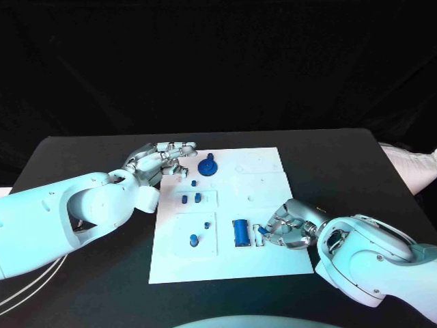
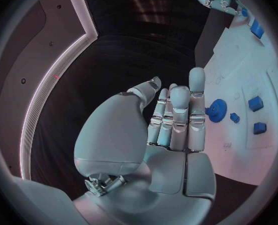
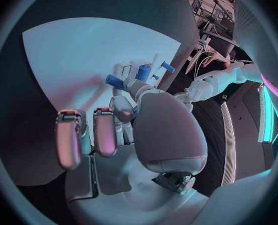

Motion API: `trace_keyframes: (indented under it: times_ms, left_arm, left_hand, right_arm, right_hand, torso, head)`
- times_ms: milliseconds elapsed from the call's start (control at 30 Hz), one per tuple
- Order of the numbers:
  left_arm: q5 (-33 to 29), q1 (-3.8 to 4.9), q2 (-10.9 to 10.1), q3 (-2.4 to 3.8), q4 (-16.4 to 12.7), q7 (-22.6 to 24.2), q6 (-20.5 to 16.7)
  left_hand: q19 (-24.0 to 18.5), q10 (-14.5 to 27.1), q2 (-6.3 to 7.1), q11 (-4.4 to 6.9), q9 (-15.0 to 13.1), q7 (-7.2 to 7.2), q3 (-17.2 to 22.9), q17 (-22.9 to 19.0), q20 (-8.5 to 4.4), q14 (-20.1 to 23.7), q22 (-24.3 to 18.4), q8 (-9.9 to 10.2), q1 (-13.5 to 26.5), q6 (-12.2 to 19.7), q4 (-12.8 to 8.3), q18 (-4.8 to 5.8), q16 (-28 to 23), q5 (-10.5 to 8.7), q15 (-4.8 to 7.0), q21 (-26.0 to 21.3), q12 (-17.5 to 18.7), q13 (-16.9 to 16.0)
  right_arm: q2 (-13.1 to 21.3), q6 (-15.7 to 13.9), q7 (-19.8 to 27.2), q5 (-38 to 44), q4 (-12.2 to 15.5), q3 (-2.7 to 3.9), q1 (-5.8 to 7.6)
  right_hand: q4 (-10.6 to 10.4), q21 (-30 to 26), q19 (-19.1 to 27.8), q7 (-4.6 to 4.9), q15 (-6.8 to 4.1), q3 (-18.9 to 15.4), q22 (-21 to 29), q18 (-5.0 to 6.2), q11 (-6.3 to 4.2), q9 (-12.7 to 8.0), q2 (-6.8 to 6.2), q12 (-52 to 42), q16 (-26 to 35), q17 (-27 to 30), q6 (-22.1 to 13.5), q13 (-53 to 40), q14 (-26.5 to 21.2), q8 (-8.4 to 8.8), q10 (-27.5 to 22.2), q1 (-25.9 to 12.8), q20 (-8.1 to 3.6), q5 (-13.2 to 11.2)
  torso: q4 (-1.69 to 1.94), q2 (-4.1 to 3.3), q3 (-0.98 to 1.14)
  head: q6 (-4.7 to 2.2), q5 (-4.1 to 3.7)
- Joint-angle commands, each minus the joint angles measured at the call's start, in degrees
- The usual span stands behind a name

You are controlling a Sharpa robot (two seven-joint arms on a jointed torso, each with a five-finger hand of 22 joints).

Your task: Assemble the parts on the task board

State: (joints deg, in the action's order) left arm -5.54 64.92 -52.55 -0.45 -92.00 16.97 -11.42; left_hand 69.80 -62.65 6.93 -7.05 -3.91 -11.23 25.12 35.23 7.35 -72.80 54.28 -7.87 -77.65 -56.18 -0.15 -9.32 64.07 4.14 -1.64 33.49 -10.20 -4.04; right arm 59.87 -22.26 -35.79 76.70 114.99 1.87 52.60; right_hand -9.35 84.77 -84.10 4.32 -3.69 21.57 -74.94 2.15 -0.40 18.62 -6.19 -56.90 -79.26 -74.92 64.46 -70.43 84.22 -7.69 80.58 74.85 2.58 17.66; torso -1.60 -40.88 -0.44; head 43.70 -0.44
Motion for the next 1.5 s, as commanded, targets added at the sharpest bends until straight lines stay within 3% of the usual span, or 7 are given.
trace_keyframes:
  times_ms: [33, 300, 533, 1000, 1133, 1233, 1500]
  left_arm:
    - [0.19, 0.01, 0.15, 0.02, -0.11, 0.19, 1.17]
    - [0.19, 0.01, 0.15, 0.02, -0.12, 0.15, 1.19]
    - [0.20, 0.01, 0.18, 0.02, -0.10, 0.10, 1.24]
    - [0.20, 0.01, 0.23, 0.01, -0.06, -0.07, 1.37]
    - [0.20, 0.01, 0.25, 0.01, -0.06, -0.11, 1.39]
    - [0.20, 0.01, 0.25, 0.01, -0.04, -0.15, 1.42]
    - [0.21, 0.01, 0.23, 0.01, -0.04, -0.24, 1.49]
  left_hand:
    - [-0.31, 0.41, -0.15, 0.18, -0.09, 0.05, -0.26, -0.05, 0.05, 0.29, -0.05, -0.38, 0.14, 0.42, -0.03, -1.00, -0.38, 0.18, -0.11, -0.17, -0.25, -0.04]
    - [-0.31, 0.41, -0.15, 0.18, -0.09, 0.05, -0.26, -0.05, 0.05, 0.29, -0.05, -0.38, 0.14, 0.42, -0.03, -1.00, -0.38, 0.18, -0.11, -0.17, -0.25, -0.04]
    - [-0.31, 0.41, -0.15, 0.18, -0.09, 0.05, -0.26, -0.05, 0.05, 0.29, -0.05, -0.38, 0.14, 0.42, -0.03, -1.00, -0.38, 0.18, -0.11, -0.17, -0.25, -0.04]
    - [-0.30, 0.48, -0.17, 0.16, -0.08, 0.03, -0.34, -0.05, 0.06, 0.31, -0.04, -0.44, 0.19, 0.47, 0.00, -0.99, -0.35, 0.18, -0.13, -0.16, -0.32, -0.04]
    - [-0.30, 0.48, -0.17, 0.16, -0.08, 0.03, -0.34, -0.05, 0.06, 0.31, -0.04, -0.44, 0.19, 0.47, 0.00, -0.99, -0.35, 0.18, -0.13, -0.16, -0.32, -0.04]
    - [-0.30, 0.48, -0.17, 0.16, -0.08, 0.03, -0.34, -0.05, 0.06, 0.31, -0.04, -0.44, 0.19, 0.47, 0.00, -0.99, -0.35, 0.18, -0.13, -0.16, -0.32, -0.04]
    - [-0.30, 0.48, -0.17, 0.16, -0.08, 0.03, -0.34, -0.05, 0.06, 0.31, -0.04, -0.44, 0.19, 0.47, 0.00, -0.99, -0.35, 0.18, -0.13, -0.16, -0.32, -0.04]
  right_arm:
    - [-0.67, 0.88, -1.66, 1.63, -0.51, 0.00, -0.01]
    - [-2.12, 3.26, -3.91, 6.14, -1.43, 0.00, -0.01]
    - [-3.02, 5.60, -4.84, 7.31, -1.77, 0.00, -0.01]
    - [-3.99, 6.84, -5.50, 7.79, -2.35, 0.00, -0.01]
    - [-4.15, 6.78, -5.49, 8.06, -2.38, 0.00, -0.01]
    - [-4.25, 6.57, -5.47, 8.29, -2.39, 0.00, -0.01]
    - [-4.31, 6.35, -5.20, 8.59, -2.28, -0.01, -0.01]
  right_hand:
    - [-1.50, 0.62, -1.68, -0.35, -0.39, -1.04, -9.98, -0.47, -0.10, 2.57, -0.35, -0.61, -0.46, -1.67, 1.02, -0.32, 3.36, -0.41, 0.70, -2.22, -0.10, 1.08]
    - [-3.55, 1.65, -2.65, -1.40, -1.15, -4.68, -11.12, -0.84, -0.98, 3.34, -0.32, -3.20, -1.20, -2.62, 3.14, -1.89, 3.55, -1.64, 2.12, -5.53, -0.79, 5.49]
    - [-3.87, 2.17, -3.13, -1.91, -1.49, -5.89, -11.70, -1.02, -1.39, 3.68, 0.27, -5.80, -1.50, -3.00, 4.07, -3.48, 3.63, -2.21, 3.16, -5.82, -1.10, 5.61]
    - [-4.30, 2.17, -3.13, -2.01, -1.62, -6.94, -11.71, -1.02, -1.51, 3.81, 0.34, -6.25, -1.45, -2.93, 4.23, -3.83, 3.61, -2.37, 3.40, -6.32, -1.27, 5.39]
    - [-5.20, 2.17, -3.13, -2.00, -1.62, -8.15, -11.71, -1.03, -1.49, 3.87, 0.44, -6.34, -1.46, -2.96, 4.26, -3.99, 3.61, -2.41, 3.46, -7.31, -1.33, 5.40]
    - [-7.02, 2.21, -3.17, -1.93, -1.57, -10.09, -11.77, -1.04, -1.41, 3.90, 0.84, -6.47, -1.52, -3.04, 4.38, -4.18, 3.62, -2.46, 3.56, -9.53, -1.34, 6.61]
    - [-7.41, 2.30, -3.25, -2.15, -1.67, -16.08, -11.90, -1.07, -1.56, 3.93, 2.96, -6.87, -1.63, -3.22, 4.61, -4.75, 3.65, -2.55, 3.78, -16.23, -1.38, 0.57]
  torso:
    - [0.04, -0.03, 0.03]
    - [0.01, -0.03, 0.06]
    - [-0.03, -0.02, 0.07]
    - [-0.05, -0.03, 0.07]
    - [-0.02, -0.03, 0.08]
    - [-0.03, 0.00, 0.06]
    - [-0.03, 0.00, 0.08]
  head:
    - [-0.08, 0.00]
    - [-0.09, 0.10]
    - [-0.01, 0.30]
    - [-0.05, 0.32]
    - [-0.10, 0.28]
    - [-0.07, 0.26]
    - [-0.16, 0.14]
